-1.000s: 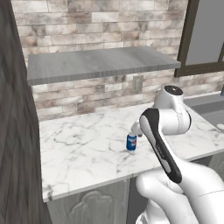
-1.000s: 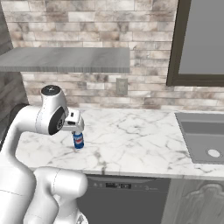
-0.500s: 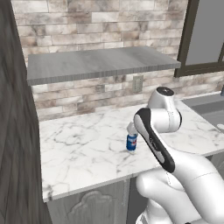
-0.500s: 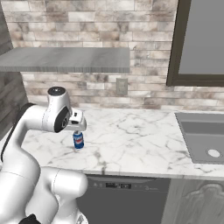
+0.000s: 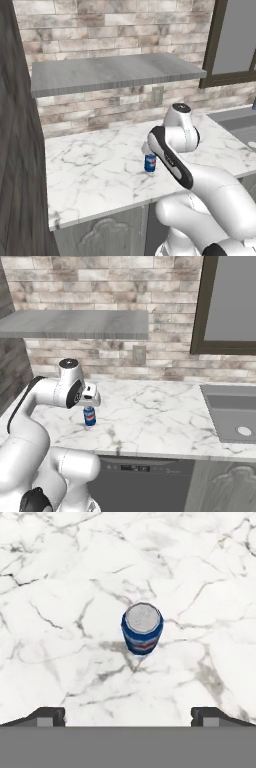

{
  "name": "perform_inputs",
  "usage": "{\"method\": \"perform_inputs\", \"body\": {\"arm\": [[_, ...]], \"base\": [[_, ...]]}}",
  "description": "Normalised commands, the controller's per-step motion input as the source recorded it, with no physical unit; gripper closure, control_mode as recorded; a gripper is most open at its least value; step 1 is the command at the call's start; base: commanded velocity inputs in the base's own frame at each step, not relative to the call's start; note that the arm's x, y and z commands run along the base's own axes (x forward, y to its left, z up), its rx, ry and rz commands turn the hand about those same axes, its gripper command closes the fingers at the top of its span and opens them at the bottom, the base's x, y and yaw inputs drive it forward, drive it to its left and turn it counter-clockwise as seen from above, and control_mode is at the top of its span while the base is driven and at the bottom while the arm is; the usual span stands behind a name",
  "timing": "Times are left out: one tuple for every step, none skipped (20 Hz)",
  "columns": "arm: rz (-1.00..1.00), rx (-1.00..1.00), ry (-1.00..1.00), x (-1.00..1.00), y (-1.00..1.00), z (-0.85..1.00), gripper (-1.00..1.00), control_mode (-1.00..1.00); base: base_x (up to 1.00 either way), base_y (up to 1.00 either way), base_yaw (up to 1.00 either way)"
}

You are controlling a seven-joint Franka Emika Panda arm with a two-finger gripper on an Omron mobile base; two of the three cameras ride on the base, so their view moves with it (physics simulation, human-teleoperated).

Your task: Four empty soda cans are scattered around the kitchen. Gather all the cans and cluster them next to the stove for recycling.

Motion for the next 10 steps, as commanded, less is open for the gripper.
{"method": "perform_inputs", "body": {"arm": [[0.0, 0.0, 0.01, 0.24, 0.02, -0.24, -1.0, -1.0], [0.0, 0.0, 0.02, 0.26, 0.02, -0.26, -1.0, -1.0], [0.0, 0.0, 0.01, 0.24, 0.03, -0.24, -1.0, -1.0], [0.0, 0.0, 0.01, 0.24, 0.01, -0.22, -1.0, -1.0], [0.0, 0.0, 0.01, 0.24, 0.02, -0.22, -1.0, -1.0], [0.0, 0.0, 0.01, 0.24, 0.01, -0.2, -1.0, -1.0], [0.0, 0.0, 0.0, 0.23, 0.01, -0.18, -1.0, -1.0], [0.0, 0.0, 0.0, 0.23, 0.01, -0.16, -1.0, -1.0], [0.0, 0.0, 0.0, 0.24, 0.01, -0.16, -1.0, -1.0], [0.0, 0.0, 0.0, 0.26, 0.02, -0.16, -1.0, -1.0]], "base": [[0.0, 0.0, 0.0], [0.0, 0.0, 0.0], [0.0, 0.0, 0.0], [0.0, 0.0, 0.0], [0.0, 0.0, 0.0], [0.0, 0.0, 0.0], [0.0, 0.0, 0.0], [0.0, 0.0, 0.0], [0.0, 0.0, 0.0], [0.0, 0.0, 0.0]]}}
